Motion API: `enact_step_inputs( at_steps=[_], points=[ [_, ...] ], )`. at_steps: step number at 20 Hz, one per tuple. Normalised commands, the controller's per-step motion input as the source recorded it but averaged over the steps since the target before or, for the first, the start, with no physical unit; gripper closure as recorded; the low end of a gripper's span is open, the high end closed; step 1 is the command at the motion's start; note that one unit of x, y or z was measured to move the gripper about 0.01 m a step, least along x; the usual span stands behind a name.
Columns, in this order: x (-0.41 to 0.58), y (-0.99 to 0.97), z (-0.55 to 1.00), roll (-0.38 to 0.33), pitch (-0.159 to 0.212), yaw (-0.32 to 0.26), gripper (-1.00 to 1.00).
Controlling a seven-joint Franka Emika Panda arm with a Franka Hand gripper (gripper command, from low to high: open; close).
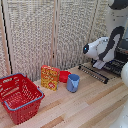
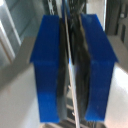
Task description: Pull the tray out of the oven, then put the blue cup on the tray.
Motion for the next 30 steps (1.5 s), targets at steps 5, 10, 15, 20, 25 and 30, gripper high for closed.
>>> enact_step_inputs(
  at_steps=[5, 10, 15, 20, 25, 30],
  points=[
    [0.542, 0.87, -0.08, 0.003, -0.002, 0.0, 1.0],
    [0.539, 0.87, -0.27, 0.039, 0.001, 0.0, 1.0],
    [0.563, 0.87, -0.4, 0.065, 0.011, -0.003, 1.0],
    [0.567, 0.87, -0.37, 0.057, 0.007, -0.01, 1.0],
    [0.518, 0.85, -0.09, 0.062, 0.0, -0.018, 1.0],
    [0.466, 0.94, -0.39, -0.001, 0.0, -0.032, 1.0]
  ],
)
